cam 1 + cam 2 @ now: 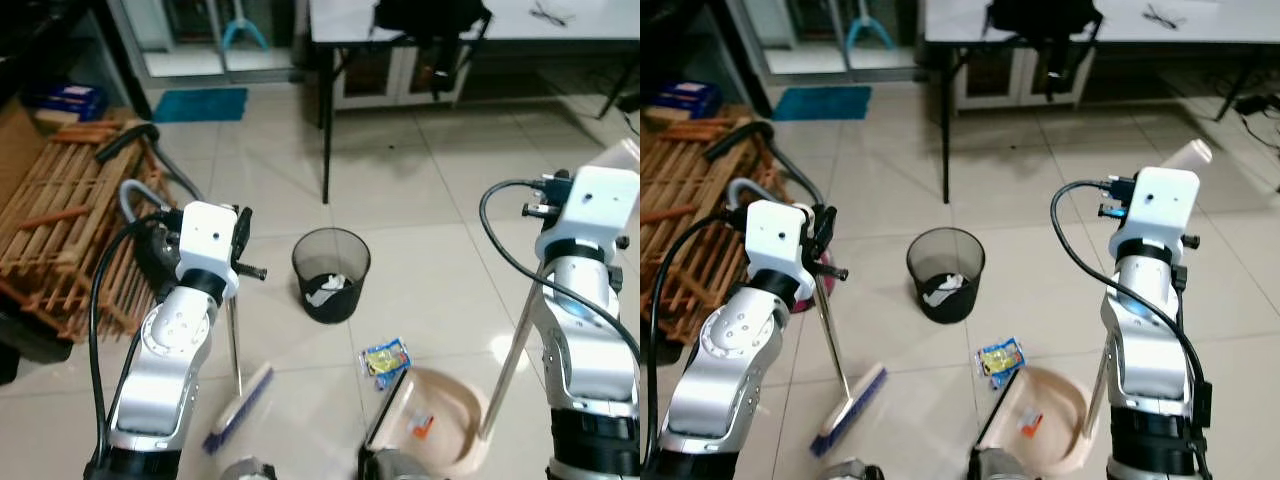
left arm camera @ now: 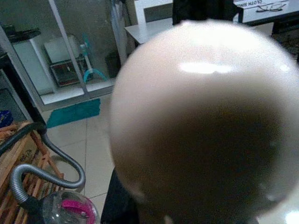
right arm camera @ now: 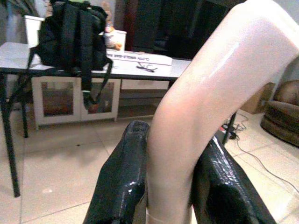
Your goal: Sweep floor
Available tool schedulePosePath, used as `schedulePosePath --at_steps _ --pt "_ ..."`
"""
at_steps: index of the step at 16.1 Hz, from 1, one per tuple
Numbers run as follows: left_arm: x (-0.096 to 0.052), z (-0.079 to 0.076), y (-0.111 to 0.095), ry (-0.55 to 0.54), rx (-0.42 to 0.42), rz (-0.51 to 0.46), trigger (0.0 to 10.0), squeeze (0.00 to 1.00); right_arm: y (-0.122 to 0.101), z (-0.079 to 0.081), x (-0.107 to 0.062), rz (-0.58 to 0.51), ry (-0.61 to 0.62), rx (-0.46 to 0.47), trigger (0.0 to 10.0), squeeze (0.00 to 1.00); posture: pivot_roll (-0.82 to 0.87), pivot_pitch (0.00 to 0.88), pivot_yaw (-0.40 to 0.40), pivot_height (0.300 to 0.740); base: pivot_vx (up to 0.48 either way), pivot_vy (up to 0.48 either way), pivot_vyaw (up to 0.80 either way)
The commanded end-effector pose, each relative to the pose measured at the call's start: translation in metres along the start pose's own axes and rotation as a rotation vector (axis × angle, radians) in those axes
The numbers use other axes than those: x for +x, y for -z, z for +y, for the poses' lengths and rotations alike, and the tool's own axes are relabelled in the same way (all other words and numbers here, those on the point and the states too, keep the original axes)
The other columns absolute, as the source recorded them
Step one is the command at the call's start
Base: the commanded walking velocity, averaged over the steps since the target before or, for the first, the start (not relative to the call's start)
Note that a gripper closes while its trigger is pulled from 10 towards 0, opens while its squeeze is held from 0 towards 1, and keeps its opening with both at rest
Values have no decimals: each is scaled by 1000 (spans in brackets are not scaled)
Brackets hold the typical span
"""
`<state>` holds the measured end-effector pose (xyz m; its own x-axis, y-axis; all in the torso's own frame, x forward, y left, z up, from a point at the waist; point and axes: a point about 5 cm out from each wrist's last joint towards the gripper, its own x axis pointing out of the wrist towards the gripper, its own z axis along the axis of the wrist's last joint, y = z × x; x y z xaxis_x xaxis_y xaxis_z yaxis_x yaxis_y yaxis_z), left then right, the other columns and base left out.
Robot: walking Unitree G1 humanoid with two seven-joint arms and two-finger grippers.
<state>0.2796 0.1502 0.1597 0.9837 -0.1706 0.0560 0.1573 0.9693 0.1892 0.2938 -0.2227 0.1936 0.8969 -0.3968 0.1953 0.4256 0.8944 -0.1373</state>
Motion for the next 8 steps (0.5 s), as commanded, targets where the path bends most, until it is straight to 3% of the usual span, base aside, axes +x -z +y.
schedulePosePath --at_steps 1,5,8 --pt "-2 3 -2 -15 16 -16 10000 0 -13 -7 0 -48 29 27 10000 0 3 47 17 740 0 450 0" --pt "0 6 -1 -20 22 -16 10000 0 -6 -13 -2 -2 60 46 10000 0 -3 39 25 740 0 472 0" --pt "2 4 -1 -15 23 -18 10000 0 1 -8 -7 30 25 32 10000 0 -7 41 29 740 0 480 0"
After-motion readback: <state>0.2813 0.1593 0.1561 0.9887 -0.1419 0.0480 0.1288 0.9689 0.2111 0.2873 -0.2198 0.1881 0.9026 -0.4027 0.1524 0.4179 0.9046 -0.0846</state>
